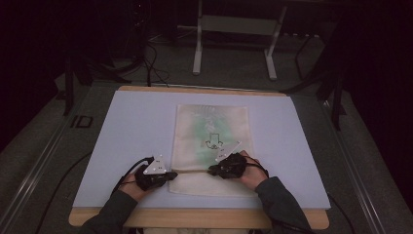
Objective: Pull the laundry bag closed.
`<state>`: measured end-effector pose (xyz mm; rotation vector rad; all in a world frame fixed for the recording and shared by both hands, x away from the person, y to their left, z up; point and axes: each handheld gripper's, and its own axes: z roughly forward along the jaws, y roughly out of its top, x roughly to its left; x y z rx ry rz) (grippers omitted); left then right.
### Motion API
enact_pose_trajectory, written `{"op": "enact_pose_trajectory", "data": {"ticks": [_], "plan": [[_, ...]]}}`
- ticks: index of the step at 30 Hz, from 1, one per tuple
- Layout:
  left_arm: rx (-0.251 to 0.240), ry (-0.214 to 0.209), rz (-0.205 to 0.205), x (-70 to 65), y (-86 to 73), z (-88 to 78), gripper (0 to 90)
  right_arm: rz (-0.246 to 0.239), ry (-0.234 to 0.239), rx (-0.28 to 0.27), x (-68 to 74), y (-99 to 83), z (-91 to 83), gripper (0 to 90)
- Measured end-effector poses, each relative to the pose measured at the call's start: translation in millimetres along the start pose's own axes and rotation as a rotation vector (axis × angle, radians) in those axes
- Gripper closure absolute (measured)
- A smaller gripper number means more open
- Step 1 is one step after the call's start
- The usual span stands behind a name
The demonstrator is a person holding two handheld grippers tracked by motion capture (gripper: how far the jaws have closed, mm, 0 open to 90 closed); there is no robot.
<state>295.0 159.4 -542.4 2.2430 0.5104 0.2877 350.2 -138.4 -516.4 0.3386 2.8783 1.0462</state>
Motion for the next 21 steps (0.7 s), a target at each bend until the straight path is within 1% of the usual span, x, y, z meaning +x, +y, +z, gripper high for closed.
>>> {"op": "enact_pose_trajectory", "data": {"ticks": [21], "plan": [[0.0,-0.005,-0.006,0.7,0.0,0.0,89.5,0.017,-0.016,0.004,-4.1,-11.3,-11.7,82.2]]}}
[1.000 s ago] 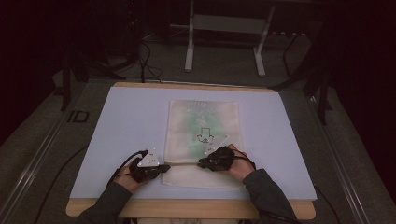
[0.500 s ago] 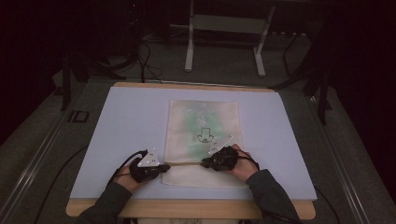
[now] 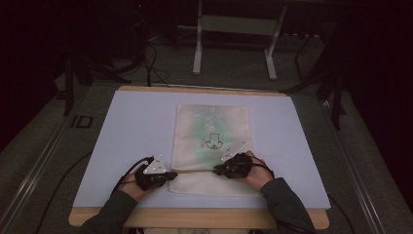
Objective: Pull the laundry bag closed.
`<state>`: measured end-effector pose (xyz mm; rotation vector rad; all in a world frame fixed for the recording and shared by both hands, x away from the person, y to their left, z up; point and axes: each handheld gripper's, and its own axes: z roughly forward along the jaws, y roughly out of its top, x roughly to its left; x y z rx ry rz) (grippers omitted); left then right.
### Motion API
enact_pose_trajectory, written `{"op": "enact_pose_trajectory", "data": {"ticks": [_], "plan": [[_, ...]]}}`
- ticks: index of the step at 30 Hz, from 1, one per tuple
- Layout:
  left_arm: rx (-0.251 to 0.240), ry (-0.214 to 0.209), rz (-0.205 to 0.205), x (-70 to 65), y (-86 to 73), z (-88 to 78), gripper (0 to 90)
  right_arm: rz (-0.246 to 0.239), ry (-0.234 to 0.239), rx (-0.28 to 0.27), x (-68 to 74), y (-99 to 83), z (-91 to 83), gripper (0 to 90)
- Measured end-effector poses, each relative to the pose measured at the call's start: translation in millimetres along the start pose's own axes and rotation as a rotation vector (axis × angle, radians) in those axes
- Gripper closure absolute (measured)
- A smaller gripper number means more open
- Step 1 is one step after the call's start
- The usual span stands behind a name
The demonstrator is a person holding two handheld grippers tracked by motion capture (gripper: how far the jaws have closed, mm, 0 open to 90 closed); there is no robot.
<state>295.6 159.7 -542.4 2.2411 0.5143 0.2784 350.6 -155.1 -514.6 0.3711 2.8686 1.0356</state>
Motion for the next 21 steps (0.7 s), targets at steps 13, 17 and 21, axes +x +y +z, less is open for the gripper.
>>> {"op": "enact_pose_trajectory", "data": {"ticks": [13,17,21], "plan": [[-0.001,-0.001,-0.002,0.2,0.0,0.0,89.5,0.015,-0.012,0.004,-3.2,-8.7,-7.9,82.2],[-0.001,-0.003,-0.003,0.5,-0.1,0.1,89.5,0.016,-0.012,0.002,-3.8,-9.9,-9.1,82.2],[0.0,-0.004,-0.002,0.7,0.0,0.0,89.5,0.018,-0.016,0.004,-4.4,-11.7,-10.8,82.2]]}}
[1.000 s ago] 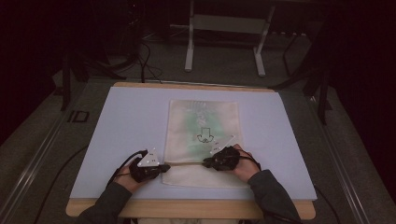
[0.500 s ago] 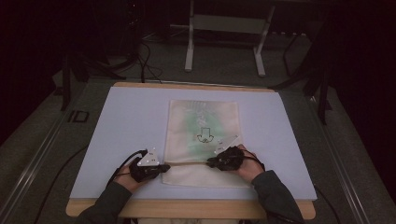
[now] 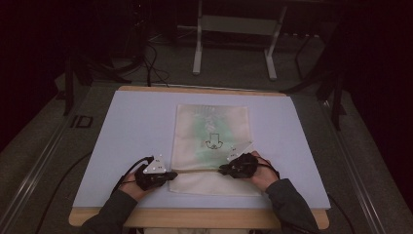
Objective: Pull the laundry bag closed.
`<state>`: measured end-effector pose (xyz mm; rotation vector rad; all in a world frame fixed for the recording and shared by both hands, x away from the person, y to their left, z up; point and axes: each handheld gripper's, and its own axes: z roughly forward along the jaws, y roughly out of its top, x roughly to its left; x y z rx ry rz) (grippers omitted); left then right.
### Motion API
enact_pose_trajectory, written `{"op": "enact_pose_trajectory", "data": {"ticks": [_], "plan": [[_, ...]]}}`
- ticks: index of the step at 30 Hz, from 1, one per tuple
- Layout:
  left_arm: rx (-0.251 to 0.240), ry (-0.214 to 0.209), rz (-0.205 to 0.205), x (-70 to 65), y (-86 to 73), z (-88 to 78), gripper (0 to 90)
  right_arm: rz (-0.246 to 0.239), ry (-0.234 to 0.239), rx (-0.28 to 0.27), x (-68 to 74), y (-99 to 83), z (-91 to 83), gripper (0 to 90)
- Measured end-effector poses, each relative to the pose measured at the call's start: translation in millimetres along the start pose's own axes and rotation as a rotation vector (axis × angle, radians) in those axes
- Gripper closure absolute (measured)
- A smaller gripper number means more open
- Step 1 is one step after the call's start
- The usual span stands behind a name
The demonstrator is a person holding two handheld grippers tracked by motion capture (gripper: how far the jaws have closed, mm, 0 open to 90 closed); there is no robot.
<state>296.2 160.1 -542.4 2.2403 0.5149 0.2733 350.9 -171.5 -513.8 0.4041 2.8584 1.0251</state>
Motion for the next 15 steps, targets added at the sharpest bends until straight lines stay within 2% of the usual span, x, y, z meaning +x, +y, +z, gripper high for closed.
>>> {"op": "enact_pose_trajectory", "data": {"ticks": [15], "plan": [[-0.001,-0.004,-0.002,0.4,0.0,0.1,89.5,0.016,-0.004,0.0,-3.1,-9.4,-8.4,82.2]]}}
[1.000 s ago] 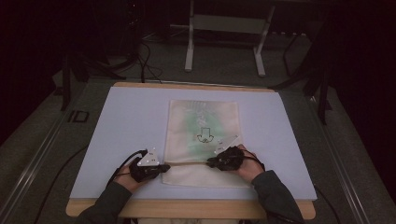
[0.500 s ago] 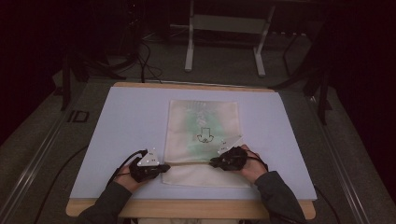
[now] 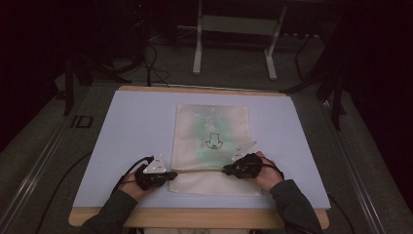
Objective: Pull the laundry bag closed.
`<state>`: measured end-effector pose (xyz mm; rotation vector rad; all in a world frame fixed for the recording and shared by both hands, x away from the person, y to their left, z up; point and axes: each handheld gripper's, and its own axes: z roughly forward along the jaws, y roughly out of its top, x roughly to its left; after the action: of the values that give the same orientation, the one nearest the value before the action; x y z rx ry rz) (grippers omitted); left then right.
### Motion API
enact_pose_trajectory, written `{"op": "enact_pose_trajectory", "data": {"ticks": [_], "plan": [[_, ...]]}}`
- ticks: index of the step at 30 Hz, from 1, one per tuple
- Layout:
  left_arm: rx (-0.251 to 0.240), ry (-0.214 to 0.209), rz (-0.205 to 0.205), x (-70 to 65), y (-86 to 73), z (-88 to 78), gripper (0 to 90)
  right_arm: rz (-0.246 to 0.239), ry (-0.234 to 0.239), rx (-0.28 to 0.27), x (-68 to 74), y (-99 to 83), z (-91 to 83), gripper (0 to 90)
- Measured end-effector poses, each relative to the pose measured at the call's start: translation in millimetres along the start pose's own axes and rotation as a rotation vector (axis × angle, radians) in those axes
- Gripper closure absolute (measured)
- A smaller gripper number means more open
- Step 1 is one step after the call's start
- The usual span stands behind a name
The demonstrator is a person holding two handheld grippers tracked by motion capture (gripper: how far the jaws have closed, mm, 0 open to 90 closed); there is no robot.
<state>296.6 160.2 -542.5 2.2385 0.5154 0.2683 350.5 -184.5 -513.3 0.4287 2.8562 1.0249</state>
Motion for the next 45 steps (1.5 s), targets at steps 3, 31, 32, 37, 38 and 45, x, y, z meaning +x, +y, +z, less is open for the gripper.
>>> {"op": "enact_pose_trajectory", "data": {"ticks": [3,31,32,37,38,45], "plan": [[0.0,-0.001,-0.001,0.1,0.0,0.0,89.6,0.002,0.0,0.003,-0.7,-1.5,-1.7,82.2],[0.0,-0.001,-0.001,0.1,0.0,0.0,89.5,0.078,-0.054,-0.006,-12.4,-41.7,-39.2,82.2],[0.0,-0.001,-0.002,0.2,0.0,0.0,89.5,0.084,-0.058,-0.005,-13.3,-45.4,-42.6,82.2],[0.0,-0.001,0.0,0.1,0.0,0.0,89.5,0.119,-0.077,-0.011,-17.0,-63.8,-57.8,82.2],[0.0,-0.001,-0.001,0.1,0.0,0.0,89.5,0.124,-0.076,-0.012,-17.2,-65.6,-59.5,82.3],[0.0,0.003,0.003,-0.4,0.0,0.0,89.5,0.138,-0.073,-0.024,-17.5,-73.8,-63.9,82.2]]}}
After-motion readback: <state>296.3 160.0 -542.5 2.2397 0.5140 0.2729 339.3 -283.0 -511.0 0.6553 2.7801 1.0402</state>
